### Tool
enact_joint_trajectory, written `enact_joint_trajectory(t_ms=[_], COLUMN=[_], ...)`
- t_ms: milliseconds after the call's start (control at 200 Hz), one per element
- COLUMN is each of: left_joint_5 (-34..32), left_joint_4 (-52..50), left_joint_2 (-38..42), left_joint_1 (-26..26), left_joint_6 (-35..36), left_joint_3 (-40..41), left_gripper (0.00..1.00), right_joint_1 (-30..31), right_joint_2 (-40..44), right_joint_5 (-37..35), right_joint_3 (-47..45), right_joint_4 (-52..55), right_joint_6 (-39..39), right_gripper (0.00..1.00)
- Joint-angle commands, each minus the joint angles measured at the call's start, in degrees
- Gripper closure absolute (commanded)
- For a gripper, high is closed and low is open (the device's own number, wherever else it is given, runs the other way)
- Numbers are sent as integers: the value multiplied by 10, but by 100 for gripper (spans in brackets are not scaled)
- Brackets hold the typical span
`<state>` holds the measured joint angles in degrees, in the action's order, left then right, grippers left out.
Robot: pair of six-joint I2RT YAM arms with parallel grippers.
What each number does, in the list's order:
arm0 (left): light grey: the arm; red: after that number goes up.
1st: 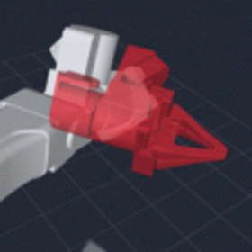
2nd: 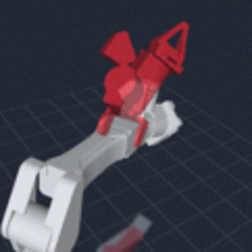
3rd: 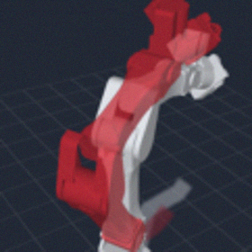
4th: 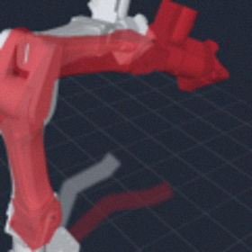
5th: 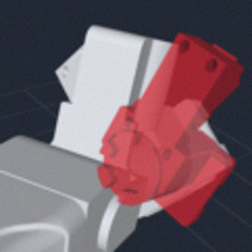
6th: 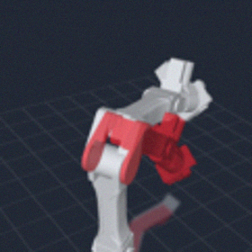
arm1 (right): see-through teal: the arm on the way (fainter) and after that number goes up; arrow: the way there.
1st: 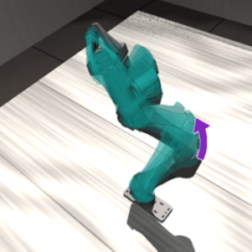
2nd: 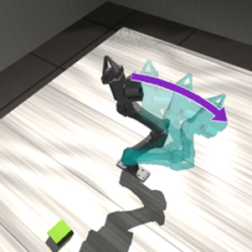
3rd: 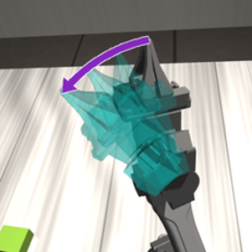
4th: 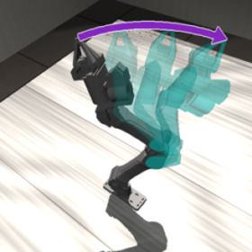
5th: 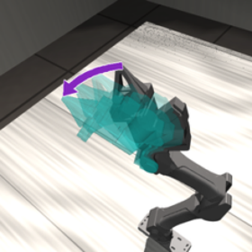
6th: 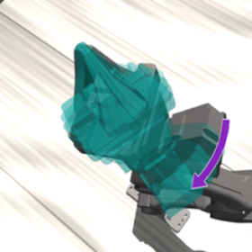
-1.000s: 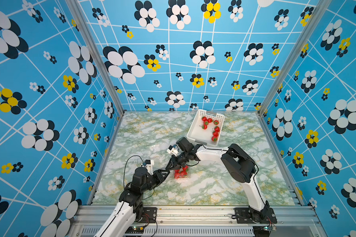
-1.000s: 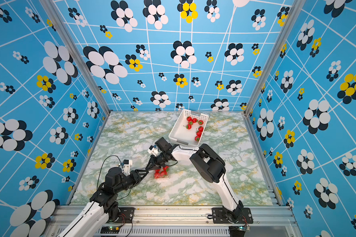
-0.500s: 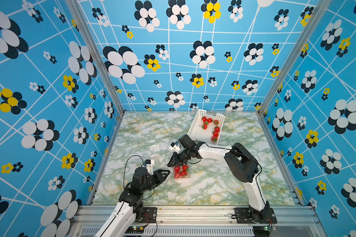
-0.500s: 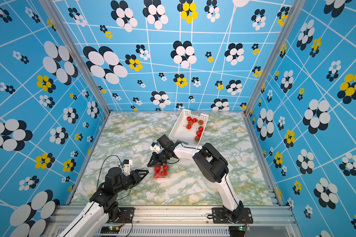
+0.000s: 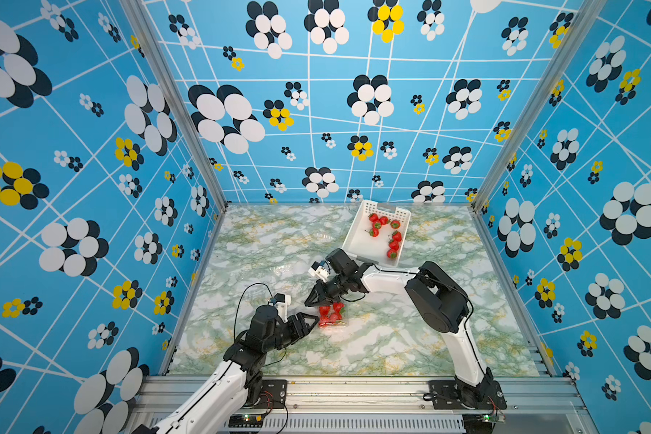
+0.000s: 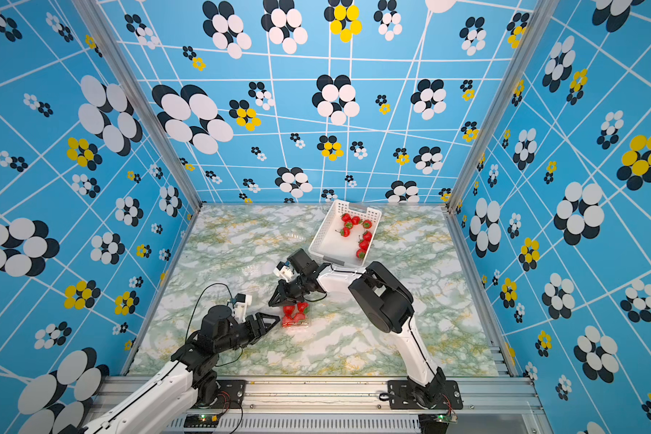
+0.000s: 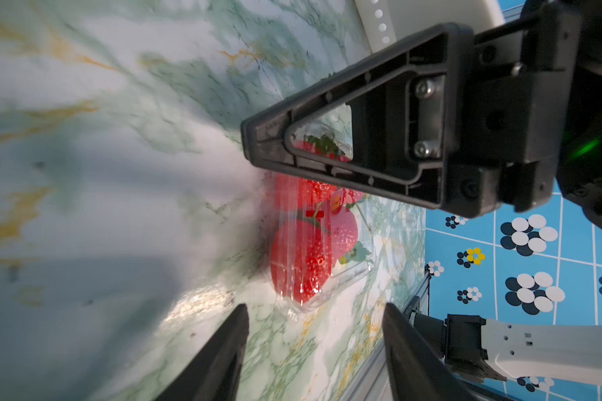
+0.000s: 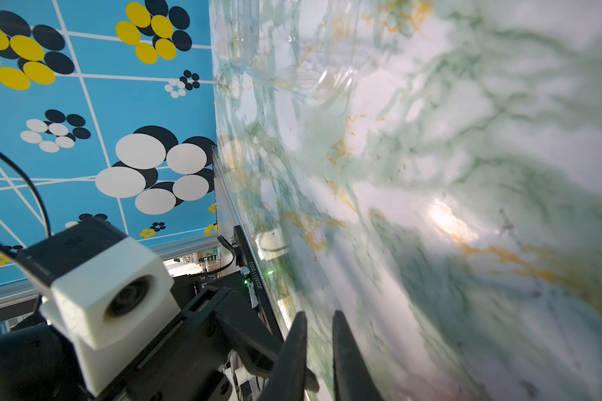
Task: Pack strawberries into containers
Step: Close the packing box at the center of the board.
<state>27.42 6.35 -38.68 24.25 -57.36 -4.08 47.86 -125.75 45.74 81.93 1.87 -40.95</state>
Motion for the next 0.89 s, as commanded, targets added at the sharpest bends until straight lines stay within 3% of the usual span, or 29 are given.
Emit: enact_joint_trajectory(t_ms=[0, 245, 560, 889], left_joint_5=[-6, -21, -40, -38], left_joint_4=[51, 78, 97, 144], left_joint_2=[-31, -86, -75, -143], left_joint_1=[11, 30, 32, 41], left_joint_6=[15, 24, 18, 14], left_joint_3=[-3, -4, 8, 7], left_gripper=[36, 38, 46, 50], right_joint_1=[2, 1, 1, 1], right_joint_2=[-22, -19, -21, -21], right_joint_5=[-10, -11, -12, -13], right_joint_3=[-6, -10, -12, -14], right_joint_4=[13, 12, 13, 11], right_joint_6=[3, 3, 1, 0], right_gripper=[83, 84, 84, 84])
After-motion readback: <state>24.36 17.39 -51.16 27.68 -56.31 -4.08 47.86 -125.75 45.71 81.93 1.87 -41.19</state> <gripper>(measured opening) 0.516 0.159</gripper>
